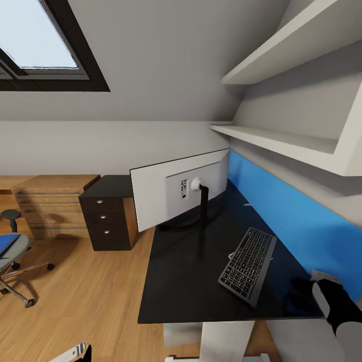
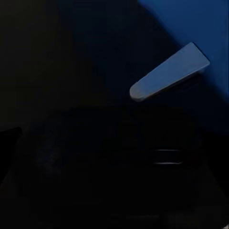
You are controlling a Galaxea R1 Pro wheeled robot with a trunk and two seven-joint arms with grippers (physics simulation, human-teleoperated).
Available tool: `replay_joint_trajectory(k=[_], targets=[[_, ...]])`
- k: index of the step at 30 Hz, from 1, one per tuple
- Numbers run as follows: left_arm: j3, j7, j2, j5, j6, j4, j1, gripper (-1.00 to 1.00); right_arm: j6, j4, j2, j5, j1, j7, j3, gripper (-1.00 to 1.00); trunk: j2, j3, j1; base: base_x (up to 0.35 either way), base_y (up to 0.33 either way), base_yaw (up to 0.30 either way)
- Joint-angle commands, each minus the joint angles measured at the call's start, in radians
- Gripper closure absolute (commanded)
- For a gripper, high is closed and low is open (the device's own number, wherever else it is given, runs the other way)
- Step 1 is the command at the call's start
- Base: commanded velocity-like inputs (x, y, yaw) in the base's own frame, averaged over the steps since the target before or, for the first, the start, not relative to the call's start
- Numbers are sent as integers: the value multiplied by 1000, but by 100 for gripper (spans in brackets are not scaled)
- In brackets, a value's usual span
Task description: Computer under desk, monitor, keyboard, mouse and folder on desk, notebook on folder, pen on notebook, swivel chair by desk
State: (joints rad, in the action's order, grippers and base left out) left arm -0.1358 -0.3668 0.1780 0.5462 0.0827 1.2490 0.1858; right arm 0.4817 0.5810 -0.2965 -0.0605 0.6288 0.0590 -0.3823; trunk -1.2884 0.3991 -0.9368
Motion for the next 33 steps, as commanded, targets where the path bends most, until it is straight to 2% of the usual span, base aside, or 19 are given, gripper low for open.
replay_joint_trajectory(k=[1,4,8,11,15,19,20,23,24,26,27,29,31,33], targets=[[-4,-6,1,10,7,0,-1,-100,12,11,1,-7,0,3,-1,100,-1,1,0,0,0,0],[-5,-6,1,9,6,0,-1,-100,20,27,8,-6,-1,-30,0,100,-1,1,0,0,0,0],[-5,-6,1,9,6,-4,-1,-100,56,120,18,-5,-5,-61,-1,100,-1,1,0,0,0,0],[-5,-6,1,9,6,-6,-1,-100,108,230,45,-5,-19,-64,-2,100,-1,1,0,0,0,0],[-6,-6,1,9,6,-10,-1,-100,161,386,78,-3,-89,-64,-3,100,-1,1,0,0,0,0],[-8,-6,1,8,6,-17,-1,-100,260,631,136,-2,-194,-64,-3,100,-1,1,0,0,0,0],[-8,-6,1,8,6,-18,-1,-100,269,657,143,-2,-206,-64,-3,100,-1,1,0,0,0,0],[-9,-6,1,8,6,-22,-1,-100,318,809,193,-2,-280,-64,-2,100,-1,1,0,0,0,0],[-9,-5,1,7,6,-23,-1,-100,326,833,203,-1,-292,-64,-2,100,-1,1,0,0,0,0],[-9,-5,-4,7,7,-27,-1,-100,352,917,245,-1,-338,-63,-1,100,-1,1,0,0,0,0],[-9,-5,-8,6,6,-28,-1,-100,359,945,263,-1,-357,-63,1,100,-1,1,0,0,0,0],[-9,-5,-14,5,7,-28,-1,-100,366,968,283,-1,-374,-64,8,100,-1,1,0,0,0,0],[-9,-3,-21,3,7,-29,-1,-100,371,990,302,0,-391,-64,48,100,-1,1,0,0,0,0],[-10,-3,-21,3,7,-29,-1,-100,371,992,304,0,-393,-64,56,100,-1,1,0,0,0,0]])
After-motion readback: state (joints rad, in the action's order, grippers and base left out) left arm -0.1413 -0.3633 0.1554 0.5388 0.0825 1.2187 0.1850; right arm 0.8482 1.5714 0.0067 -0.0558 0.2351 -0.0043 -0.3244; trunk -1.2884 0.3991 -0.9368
